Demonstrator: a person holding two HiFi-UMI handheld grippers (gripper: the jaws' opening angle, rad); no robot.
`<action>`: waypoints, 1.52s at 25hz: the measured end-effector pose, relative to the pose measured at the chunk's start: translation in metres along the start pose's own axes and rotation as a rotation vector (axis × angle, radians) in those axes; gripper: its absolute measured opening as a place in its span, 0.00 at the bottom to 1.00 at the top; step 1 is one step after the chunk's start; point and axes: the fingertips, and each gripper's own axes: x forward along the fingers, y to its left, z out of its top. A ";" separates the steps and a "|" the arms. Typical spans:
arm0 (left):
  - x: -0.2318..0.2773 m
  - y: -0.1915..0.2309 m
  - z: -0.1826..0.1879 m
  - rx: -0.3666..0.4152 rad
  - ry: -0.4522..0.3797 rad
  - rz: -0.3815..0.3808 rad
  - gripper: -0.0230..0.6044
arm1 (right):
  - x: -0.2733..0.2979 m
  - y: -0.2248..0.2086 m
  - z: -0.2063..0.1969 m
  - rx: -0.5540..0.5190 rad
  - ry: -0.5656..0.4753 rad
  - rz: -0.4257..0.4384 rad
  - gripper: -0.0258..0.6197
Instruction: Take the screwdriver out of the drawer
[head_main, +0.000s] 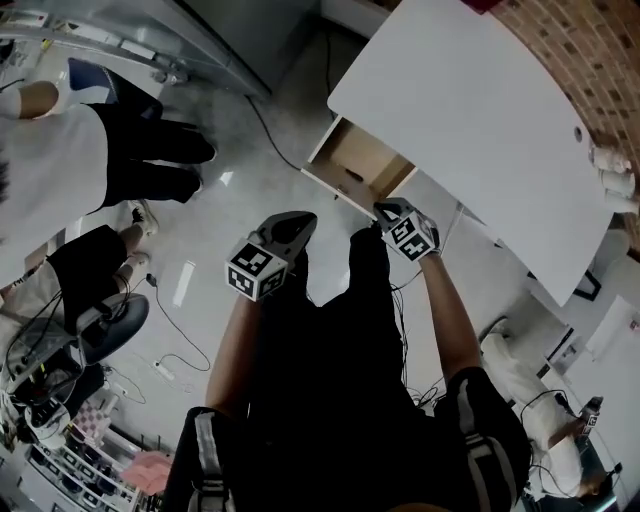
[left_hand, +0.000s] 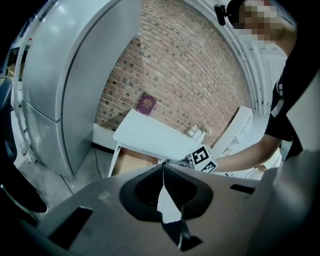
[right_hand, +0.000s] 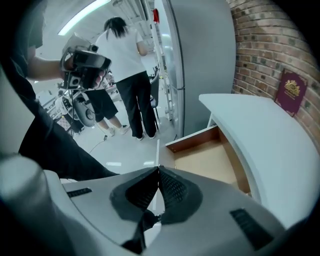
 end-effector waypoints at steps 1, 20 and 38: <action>0.003 0.002 -0.001 -0.005 -0.003 -0.002 0.06 | 0.008 -0.002 -0.004 -0.026 0.023 0.009 0.13; 0.036 0.050 -0.033 -0.053 -0.017 0.058 0.06 | 0.117 -0.036 -0.046 -0.055 0.134 0.096 0.13; 0.071 0.066 -0.084 -0.135 -0.020 0.092 0.06 | 0.215 -0.062 -0.091 -0.059 0.235 0.103 0.19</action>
